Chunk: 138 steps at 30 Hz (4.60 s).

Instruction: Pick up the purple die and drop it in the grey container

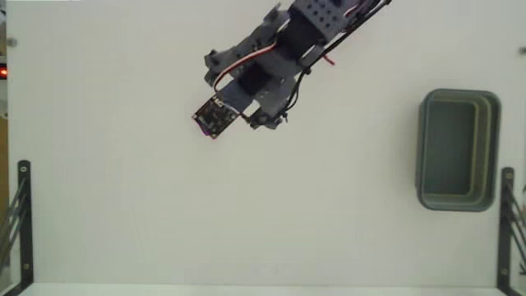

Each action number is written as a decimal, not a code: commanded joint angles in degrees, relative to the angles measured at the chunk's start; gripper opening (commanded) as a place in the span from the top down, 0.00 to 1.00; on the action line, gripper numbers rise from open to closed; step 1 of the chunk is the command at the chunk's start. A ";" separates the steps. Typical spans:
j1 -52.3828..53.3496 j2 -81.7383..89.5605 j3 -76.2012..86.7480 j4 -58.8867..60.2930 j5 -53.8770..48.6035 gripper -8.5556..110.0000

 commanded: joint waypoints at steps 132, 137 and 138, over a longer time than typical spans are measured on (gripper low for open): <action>0.22 -21.27 0.53 -26.29 0.18 0.00; 0.22 -21.46 1.33 -27.28 0.18 0.00; 0.22 -21.49 1.45 -27.43 0.18 0.00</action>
